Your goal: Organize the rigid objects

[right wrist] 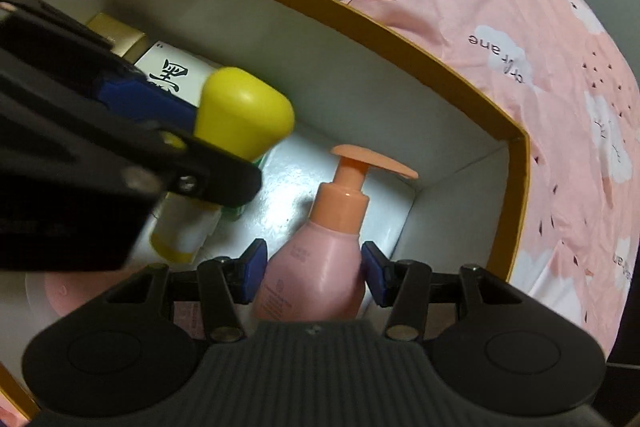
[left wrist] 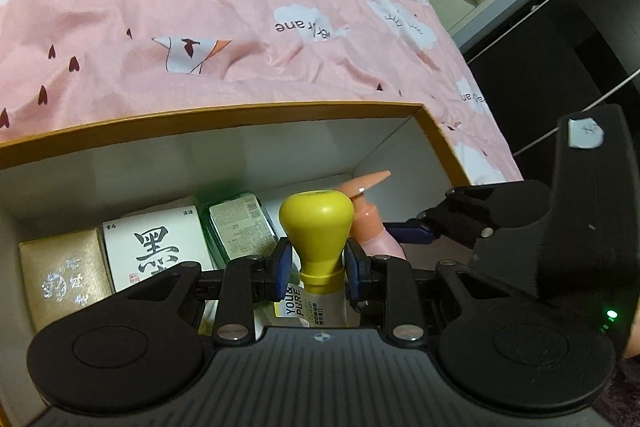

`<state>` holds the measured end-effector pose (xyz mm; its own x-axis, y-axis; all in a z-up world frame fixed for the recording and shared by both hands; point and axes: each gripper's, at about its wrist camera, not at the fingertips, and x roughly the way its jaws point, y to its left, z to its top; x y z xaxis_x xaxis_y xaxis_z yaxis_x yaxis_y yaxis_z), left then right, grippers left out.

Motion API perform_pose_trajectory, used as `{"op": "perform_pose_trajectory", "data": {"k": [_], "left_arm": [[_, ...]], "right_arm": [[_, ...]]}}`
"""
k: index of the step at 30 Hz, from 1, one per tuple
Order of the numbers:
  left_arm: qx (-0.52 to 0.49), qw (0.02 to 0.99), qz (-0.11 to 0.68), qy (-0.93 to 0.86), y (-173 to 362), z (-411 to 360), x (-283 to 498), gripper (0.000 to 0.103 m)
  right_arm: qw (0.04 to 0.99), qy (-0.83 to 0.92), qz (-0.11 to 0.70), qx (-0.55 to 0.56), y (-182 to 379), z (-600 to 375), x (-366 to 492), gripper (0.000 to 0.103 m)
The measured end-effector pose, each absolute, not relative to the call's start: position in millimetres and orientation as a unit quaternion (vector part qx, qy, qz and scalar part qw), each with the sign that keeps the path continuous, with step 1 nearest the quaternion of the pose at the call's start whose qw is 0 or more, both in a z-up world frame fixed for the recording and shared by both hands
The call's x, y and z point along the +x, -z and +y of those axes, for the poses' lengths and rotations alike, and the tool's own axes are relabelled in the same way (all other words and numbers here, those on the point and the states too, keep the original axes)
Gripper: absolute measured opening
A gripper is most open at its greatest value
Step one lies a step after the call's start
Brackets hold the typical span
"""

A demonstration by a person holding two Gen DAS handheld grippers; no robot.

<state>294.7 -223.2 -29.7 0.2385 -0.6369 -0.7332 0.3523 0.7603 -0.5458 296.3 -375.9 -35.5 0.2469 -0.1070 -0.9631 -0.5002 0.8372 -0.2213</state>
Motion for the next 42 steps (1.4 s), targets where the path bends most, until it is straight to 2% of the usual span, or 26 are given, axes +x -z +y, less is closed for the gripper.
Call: {"op": "perform_pose_trajectory", "data": {"k": [18,22,27,33,39,42], "left_arm": [[-0.181,0.756,0.562,0.283,50.4,-240.3,310.4,0.031],[-0.179,0.753,0.571,0.274,52.1,-244.2,310.3,0.031],[-0.182,0.754,0.572,0.267,51.0,-243.3,309.1,0.032],[-0.173,0.765,0.561,0.264,37.6,-237.0,306.1,0.032],[-0.122,0.794,0.532,0.267,12.8,-233.9,291.8,0.035],[-0.094,0.814,0.501,0.278,-6.1,-229.8,276.6,0.036]], "right_arm": [[0.755,-0.18,0.56,-0.291,14.9,-379.7,271.9,0.051],[0.76,-0.167,0.554,-0.295,14.2,-383.5,278.3,0.057],[0.766,-0.165,0.552,-0.284,7.1,-387.8,279.2,0.057],[0.768,-0.159,0.554,-0.278,3.2,-388.7,273.0,0.057],[0.781,-0.156,0.557,-0.235,-7.2,-396.4,275.0,0.058],[0.793,-0.149,0.551,-0.215,-21.0,-394.4,269.8,0.063]]}}
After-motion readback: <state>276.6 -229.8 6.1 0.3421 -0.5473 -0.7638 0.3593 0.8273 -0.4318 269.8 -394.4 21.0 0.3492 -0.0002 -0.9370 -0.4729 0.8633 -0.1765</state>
